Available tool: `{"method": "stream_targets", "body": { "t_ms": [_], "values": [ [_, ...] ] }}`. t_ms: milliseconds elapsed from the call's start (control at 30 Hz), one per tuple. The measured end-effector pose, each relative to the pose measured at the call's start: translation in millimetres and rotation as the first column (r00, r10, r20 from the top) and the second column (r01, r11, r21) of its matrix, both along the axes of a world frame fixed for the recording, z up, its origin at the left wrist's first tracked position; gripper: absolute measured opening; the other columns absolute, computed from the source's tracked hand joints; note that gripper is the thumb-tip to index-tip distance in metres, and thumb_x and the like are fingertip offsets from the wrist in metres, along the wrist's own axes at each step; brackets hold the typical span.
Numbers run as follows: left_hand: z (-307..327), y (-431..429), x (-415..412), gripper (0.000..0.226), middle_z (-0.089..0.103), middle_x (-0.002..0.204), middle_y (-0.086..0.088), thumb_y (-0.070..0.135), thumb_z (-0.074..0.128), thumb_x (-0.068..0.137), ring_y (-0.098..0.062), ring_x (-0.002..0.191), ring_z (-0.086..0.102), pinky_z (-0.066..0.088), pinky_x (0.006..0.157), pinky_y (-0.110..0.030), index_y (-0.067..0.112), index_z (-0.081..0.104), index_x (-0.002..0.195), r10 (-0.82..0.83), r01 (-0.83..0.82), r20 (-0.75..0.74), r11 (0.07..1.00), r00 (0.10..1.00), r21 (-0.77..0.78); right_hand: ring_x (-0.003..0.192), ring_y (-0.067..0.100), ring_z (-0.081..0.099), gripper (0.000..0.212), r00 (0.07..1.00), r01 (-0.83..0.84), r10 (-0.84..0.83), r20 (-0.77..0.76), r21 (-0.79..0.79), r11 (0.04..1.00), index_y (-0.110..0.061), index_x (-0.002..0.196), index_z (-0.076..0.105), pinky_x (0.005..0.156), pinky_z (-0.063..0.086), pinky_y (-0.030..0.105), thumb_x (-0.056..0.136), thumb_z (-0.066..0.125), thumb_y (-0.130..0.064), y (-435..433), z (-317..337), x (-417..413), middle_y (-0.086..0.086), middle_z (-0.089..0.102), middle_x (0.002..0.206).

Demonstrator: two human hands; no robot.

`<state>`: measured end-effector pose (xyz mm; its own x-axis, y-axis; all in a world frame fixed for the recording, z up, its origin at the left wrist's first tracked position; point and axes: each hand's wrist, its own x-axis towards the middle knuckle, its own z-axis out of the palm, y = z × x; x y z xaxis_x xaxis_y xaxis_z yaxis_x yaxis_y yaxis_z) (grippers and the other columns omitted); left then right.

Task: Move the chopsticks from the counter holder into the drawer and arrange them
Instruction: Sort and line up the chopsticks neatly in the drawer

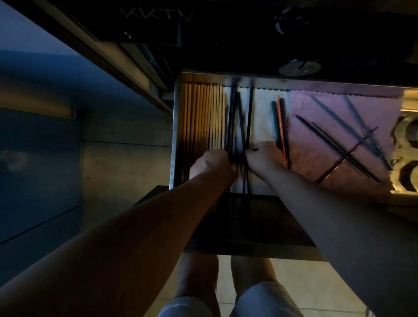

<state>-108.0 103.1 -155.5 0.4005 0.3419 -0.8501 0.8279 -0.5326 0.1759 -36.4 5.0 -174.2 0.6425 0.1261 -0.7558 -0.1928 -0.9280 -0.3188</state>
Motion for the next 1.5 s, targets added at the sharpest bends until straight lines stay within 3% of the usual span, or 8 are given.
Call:
{"method": "stream_targets", "body": {
  "t_ms": [67, 167, 233, 333, 567, 733, 1267, 1500],
  "values": [
    [-2.4, -0.2, -1.3, 0.037, 0.056, 0.123, -0.007, 0.024, 0.064, 0.087, -0.028, 0.11, 0.054, 0.048, 0.081, -0.041, 0.021, 0.053, 0.122, -0.245, 0.222, 0.167, 0.964, 0.955, 0.144, 0.083, 0.021, 0.061, 0.028, 0.998, 0.011, -0.012, 0.067, 0.008, 1.0, -0.014, 0.115, 0.066, 0.059, 0.038, 0.01, 0.092, 0.051, -0.019, 1.6, 0.5, 1.4, 0.007, 0.065, 0.102],
    [-11.3, 7.6, -7.7, 0.075, 0.011, 0.16, -0.003, 0.023, 0.061, 0.088, -0.031, 0.145, 0.015, 0.028, 0.11, -0.047, 0.024, 0.019, 0.151, -0.5, 0.457, 0.255, 0.864, 0.827, 0.212, 0.11, 0.024, 0.059, 0.032, 0.996, 0.053, -0.058, 0.072, 0.071, 0.996, -0.015, 0.119, 0.064, 0.083, 0.042, 0.021, 0.09, 0.05, -0.016, 8.0, -0.9, 1.3, 0.007, 0.064, 0.12],
    [-19.1, 13.3, -14.2, 0.092, -0.019, 0.16, 0.004, 0.023, 0.061, 0.09, -0.024, 0.148, -0.011, 0.016, 0.115, -0.047, 0.026, -0.006, 0.153, -0.598, 0.576, 0.17, 0.801, 0.783, 0.166, 0.111, 0.025, 0.059, 0.03, 0.994, 0.106, -0.108, 0.009, 0.136, 0.985, -0.012, 0.117, 0.065, 0.095, 0.047, 0.03, 0.091, 0.051, -0.011, 13.7, -1.8, 0.8, 0.009, 0.064, 0.122],
    [-27.7, 17.7, -23.5, 0.097, -0.034, 0.154, 0.006, 0.024, 0.059, 0.09, -0.021, 0.145, -0.02, 0.012, 0.116, -0.047, 0.026, -0.018, 0.15, -0.649, 0.63, 0.138, 0.76, 0.748, 0.157, 0.111, 0.025, 0.06, 0.027, 0.991, 0.131, -0.129, -0.021, 0.144, 0.981, -0.009, 0.115, 0.066, 0.097, 0.049, 0.036, 0.092, 0.052, -0.01, 17.4, -3.5, 2.4, 0.01, 0.064, 0.12],
    [-31.1, 21.6, -29.8, 0.093, -0.036, 0.153, 0.002, 0.021, 0.053, 0.092, -0.024, 0.144, -0.023, 0.01, 0.118, -0.051, 0.025, -0.021, 0.149, -0.744, 0.714, 0.172, 0.668, 0.645, 0.213, 0.118, 0.021, 0.056, 0.036, 0.997, 0.066, -0.071, 0.033, 0.141, 0.988, -0.017, 0.13, 0.056, 0.09, 0.039, 0.02, 0.096, 0.046, -0.015, 24.2, -5.3, 5.6, 0.005, 0.06, 0.129],
    [-29.8, 21.4, -29.9, 0.095, -0.031, 0.155, 0.002, 0.015, 0.054, 0.087, -0.027, 0.143, -0.025, -0.002, 0.114, -0.054, 0.032, -0.016, 0.15, -0.805, 0.78, 0.222, 0.591, 0.551, 0.207, 0.116, 0.026, 0.056, 0.035, 0.992, 0.038, -0.049, 0.12, 0.089, 0.995, -0.019, 0.127, 0.057, 0.094, 0.044, 0.028, 0.094, 0.045, -0.018, 25.5, -9.2, 15.4, 0.007, 0.059, 0.128],
    [-32.4, 13.8, -27.3, 0.088, -0.033, 0.155, 0.0, 0.016, 0.045, 0.091, -0.019, 0.144, -0.024, -0.012, 0.112, -0.041, 0.02, -0.022, 0.149, -0.745, 0.702, 0.201, 0.667, 0.636, 0.25, 0.121, 0.021, 0.054, 0.036, 0.999, 0.009, -0.013, 0.03, 0.115, 0.993, -0.015, 0.13, 0.056, 0.087, 0.034, 0.017, 0.096, 0.046, -0.018, 25.4, -15.0, 15.3, 0.004, 0.059, 0.132],
    [-24.3, -3.6, -24.5, 0.077, -0.027, 0.157, 0.001, 0.02, 0.039, 0.096, -0.019, 0.145, -0.021, -0.009, 0.113, -0.043, 0.023, -0.013, 0.152, -0.716, 0.671, 0.219, 0.698, 0.663, 0.251, 0.113, 0.026, 0.059, 0.034, 0.989, 0.056, -0.07, 0.134, 0.105, 0.993, -0.015, 0.122, 0.062, 0.092, 0.041, 0.022, 0.09, 0.052, -0.013, -12.2, -17.1, 24.4, 0.011, 0.064, 0.123]
  ]
}}
